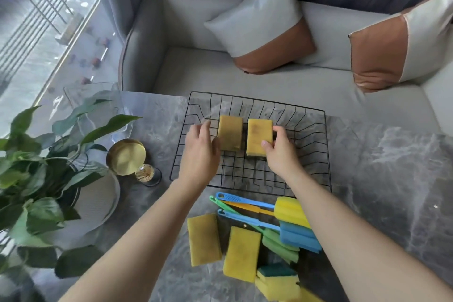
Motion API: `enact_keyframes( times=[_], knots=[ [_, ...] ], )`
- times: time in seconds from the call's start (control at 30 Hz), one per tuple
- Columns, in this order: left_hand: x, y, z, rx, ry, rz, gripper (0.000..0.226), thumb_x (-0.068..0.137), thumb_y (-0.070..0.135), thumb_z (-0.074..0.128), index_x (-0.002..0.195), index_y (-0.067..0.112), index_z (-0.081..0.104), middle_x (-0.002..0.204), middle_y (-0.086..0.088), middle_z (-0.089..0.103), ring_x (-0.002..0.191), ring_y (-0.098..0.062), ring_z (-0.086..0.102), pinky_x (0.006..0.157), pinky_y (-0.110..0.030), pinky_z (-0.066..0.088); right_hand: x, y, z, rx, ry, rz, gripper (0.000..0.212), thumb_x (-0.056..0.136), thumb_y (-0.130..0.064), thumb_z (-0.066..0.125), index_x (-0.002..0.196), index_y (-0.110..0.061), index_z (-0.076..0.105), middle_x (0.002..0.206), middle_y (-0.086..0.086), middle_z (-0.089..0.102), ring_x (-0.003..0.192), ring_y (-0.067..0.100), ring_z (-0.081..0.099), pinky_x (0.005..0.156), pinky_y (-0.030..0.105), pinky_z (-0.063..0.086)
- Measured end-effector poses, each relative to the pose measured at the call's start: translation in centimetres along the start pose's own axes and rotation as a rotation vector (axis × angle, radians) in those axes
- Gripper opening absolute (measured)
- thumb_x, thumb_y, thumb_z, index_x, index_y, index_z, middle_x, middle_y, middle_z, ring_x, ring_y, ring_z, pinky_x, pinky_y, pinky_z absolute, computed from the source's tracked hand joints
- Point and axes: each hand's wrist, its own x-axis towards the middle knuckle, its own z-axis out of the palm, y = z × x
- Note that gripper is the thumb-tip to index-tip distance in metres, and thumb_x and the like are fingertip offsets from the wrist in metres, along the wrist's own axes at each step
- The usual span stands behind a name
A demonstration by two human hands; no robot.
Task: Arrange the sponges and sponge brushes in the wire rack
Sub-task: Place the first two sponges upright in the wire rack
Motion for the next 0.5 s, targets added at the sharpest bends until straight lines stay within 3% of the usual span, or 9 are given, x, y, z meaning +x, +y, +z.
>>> enact_keyframes(
  times=[0.1, 0.17, 0.23, 0.43, 0.5],
  knots=[
    [-2.2, -0.8, -2.0, 0.280, 0.098, 0.002, 0.060, 0.098, 0.036, 0.049, 0.149, 0.009, 0.035, 0.153, -0.017, 0.038, 0.143, -0.034, 0.036, 0.115, -0.049, 0.032, 0.8, 0.1, 1.2, 0.020, -0.007, 0.013, 0.049, 0.100, -0.023, 0.056, 0.145, -0.016, 0.037, 0.126, 0.013, 0.059, 0.104, 0.027, 0.057, 0.084, 0.033, 0.044],
    [-3.1, -1.6, -2.3, 0.376, 0.039, -0.054, 0.071, 0.100, 0.046, 0.041, 0.156, 0.007, 0.023, 0.165, -0.017, 0.022, 0.155, -0.031, 0.016, 0.122, -0.048, 0.019, 1.1, 0.0, 1.9, 0.037, -0.018, 0.013, 0.050, 0.100, -0.024, 0.057, 0.146, -0.015, 0.037, 0.127, 0.014, 0.059, 0.110, 0.030, 0.058, 0.089, 0.036, 0.046],
    [-3.7, -2.4, -2.0, 0.374, -0.060, -0.061, 0.077, 0.102, 0.050, 0.036, 0.159, 0.004, 0.011, 0.169, -0.018, 0.009, 0.157, -0.030, 0.006, 0.126, -0.045, 0.015, 1.3, -0.1, 2.5, 0.053, -0.028, 0.016, 0.051, 0.100, -0.024, 0.057, 0.146, -0.015, 0.037, 0.127, 0.015, 0.060, 0.112, 0.032, 0.058, 0.091, 0.036, 0.045],
    [-4.5, -3.6, -1.5, 0.431, -0.151, -0.001, 0.082, 0.102, 0.052, 0.038, 0.159, -0.002, 0.012, 0.167, -0.023, 0.003, 0.157, -0.033, 0.003, 0.127, -0.041, 0.013, 1.6, -1.1, 3.6, 0.066, -0.051, -0.009, 0.049, 0.100, -0.024, 0.056, 0.145, -0.013, 0.037, 0.122, 0.016, 0.062, 0.106, 0.032, 0.059, 0.083, 0.034, 0.045],
    [-4.6, -3.6, -1.6, 0.443, -0.144, 0.014, 0.082, 0.102, 0.051, 0.039, 0.158, -0.003, 0.013, 0.167, -0.025, 0.005, 0.156, -0.035, 0.005, 0.127, -0.042, 0.014, 1.7, -1.8, 3.9, 0.066, -0.062, -0.020, 0.049, 0.100, -0.023, 0.056, 0.145, -0.011, 0.038, 0.122, 0.018, 0.062, 0.109, 0.034, 0.059, 0.088, 0.038, 0.048]
  ],
)
